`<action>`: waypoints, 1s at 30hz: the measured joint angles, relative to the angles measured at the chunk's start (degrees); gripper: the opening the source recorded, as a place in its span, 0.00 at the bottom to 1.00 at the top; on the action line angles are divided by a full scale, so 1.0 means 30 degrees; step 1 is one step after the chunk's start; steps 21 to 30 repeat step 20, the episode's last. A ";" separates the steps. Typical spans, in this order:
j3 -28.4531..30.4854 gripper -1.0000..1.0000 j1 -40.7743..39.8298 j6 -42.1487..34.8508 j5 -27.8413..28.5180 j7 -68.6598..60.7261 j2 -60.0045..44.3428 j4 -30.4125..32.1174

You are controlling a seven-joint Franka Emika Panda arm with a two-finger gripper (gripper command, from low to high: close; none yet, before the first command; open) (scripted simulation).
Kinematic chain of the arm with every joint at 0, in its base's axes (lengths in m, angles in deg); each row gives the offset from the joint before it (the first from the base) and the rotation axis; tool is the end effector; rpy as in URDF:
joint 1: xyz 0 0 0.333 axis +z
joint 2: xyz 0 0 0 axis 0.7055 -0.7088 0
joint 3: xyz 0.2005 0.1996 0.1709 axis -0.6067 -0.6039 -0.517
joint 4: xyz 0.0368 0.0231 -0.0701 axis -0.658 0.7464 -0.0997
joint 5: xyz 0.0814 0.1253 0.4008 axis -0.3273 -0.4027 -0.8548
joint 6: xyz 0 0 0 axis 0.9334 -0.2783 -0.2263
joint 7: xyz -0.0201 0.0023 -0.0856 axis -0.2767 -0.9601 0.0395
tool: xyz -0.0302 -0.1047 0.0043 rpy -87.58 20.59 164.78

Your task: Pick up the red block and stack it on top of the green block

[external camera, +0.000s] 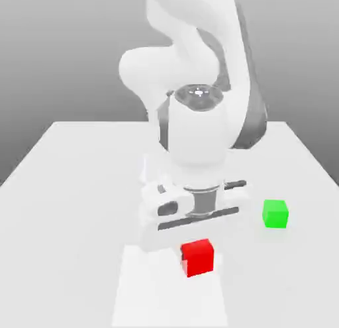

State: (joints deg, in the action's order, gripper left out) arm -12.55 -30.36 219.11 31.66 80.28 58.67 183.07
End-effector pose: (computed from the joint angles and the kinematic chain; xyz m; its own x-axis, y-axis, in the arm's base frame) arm 0.3963 0.1438 0.2072 0.9892 -0.1458 -0.0161 -0.1463 -0.9886 -0.0352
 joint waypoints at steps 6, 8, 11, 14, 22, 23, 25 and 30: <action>-0.2144 0.00 0.4861 -0.0592 -0.1438 -0.3887 0.3398 0.2746; -0.3014 0.00 0.6480 -0.0753 -0.1668 -0.4997 0.4471 0.3655; -0.3924 0.00 0.7655 -0.0065 -0.1448 -0.5678 0.4530 0.4408; -0.4280 0.00 0.7307 0.1703 -0.0476 -0.5115 0.2782 0.4442; -0.4014 1.00 0.6766 0.4181 0.1930 -0.3479 0.0167 0.4393; -0.4014 1.00 0.6766 0.4181 0.1930 -0.3479 0.0167 0.4393; -0.4014 1.00 0.6766 0.4181 0.1930 -0.3479 0.0167 0.4393; -0.4014 1.00 0.6766 0.4181 0.1930 -0.3479 0.0167 0.4393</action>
